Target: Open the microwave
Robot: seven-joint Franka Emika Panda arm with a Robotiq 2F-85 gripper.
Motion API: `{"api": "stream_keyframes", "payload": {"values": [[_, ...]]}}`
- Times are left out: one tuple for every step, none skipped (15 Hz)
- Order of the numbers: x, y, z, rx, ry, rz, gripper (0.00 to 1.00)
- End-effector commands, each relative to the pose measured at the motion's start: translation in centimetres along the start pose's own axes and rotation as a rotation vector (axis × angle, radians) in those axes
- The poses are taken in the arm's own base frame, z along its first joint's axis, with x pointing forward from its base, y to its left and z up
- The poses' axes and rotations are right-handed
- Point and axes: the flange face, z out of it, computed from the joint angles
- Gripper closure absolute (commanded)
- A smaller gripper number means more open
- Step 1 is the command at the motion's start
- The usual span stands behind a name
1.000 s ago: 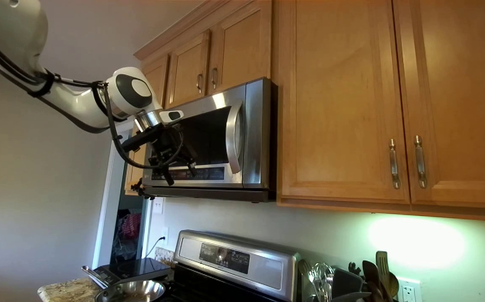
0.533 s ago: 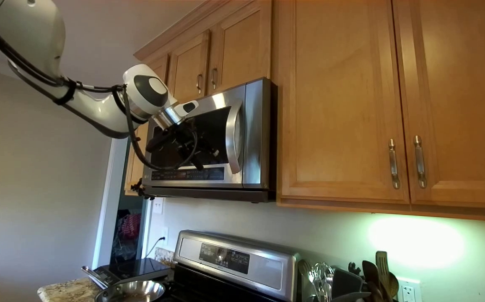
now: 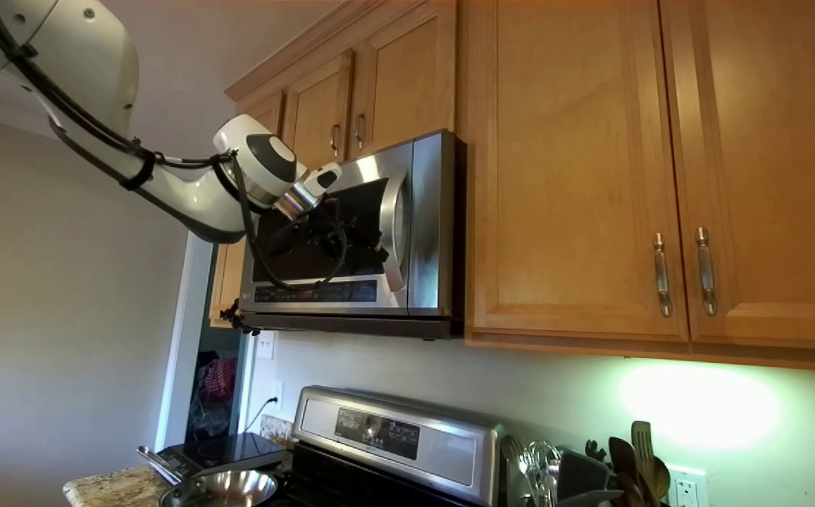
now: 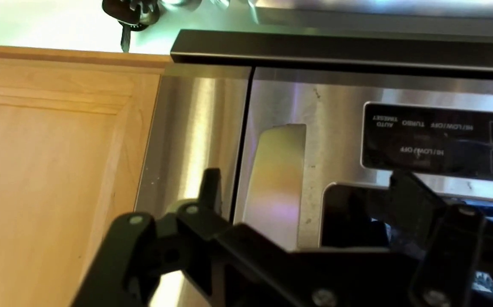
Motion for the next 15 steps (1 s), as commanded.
{"api": "stream_keyframes", "payload": {"values": [[1.4,-0.5,-1.0,-0.028,0.068,0.022,0.00],[1.8,-0.7,-1.4,-0.028,0.086,0.023,0.00],[2.1,-0.9,-1.7,-0.034,0.103,0.024,0.00],[2.4,-1.0,-2.0,-0.037,0.120,0.021,0.00],[2.7,-1.1,-2.1,-0.043,0.134,0.019,0.00],[2.9,-1.0,-2.1,-0.053,0.137,0.016,0.00],[3.0,-0.8,-2.1,-0.058,0.144,0.014,0.00],[3.1,-0.4,-1.9,-0.064,0.141,0.015,0.00],[3.2,-0.2,-1.7,-0.064,0.140,0.012,0.00],[3.2,0.1,-1.5,-0.052,0.133,0.001,0.00],[3.3,0.4,-1.2,-0.053,0.126,0.005,0.00],[3.3,0.7,-0.9,-0.052,0.120,-0.003,0.00],[3.4,1.1,-0.6,-0.057,0.113,-0.004,0.00],[3.4,1.4,-0.2,-0.060,0.107,-0.009,0.00],[3.4,1.7,0.1,-0.063,0.104,-0.015,0.00]]}}
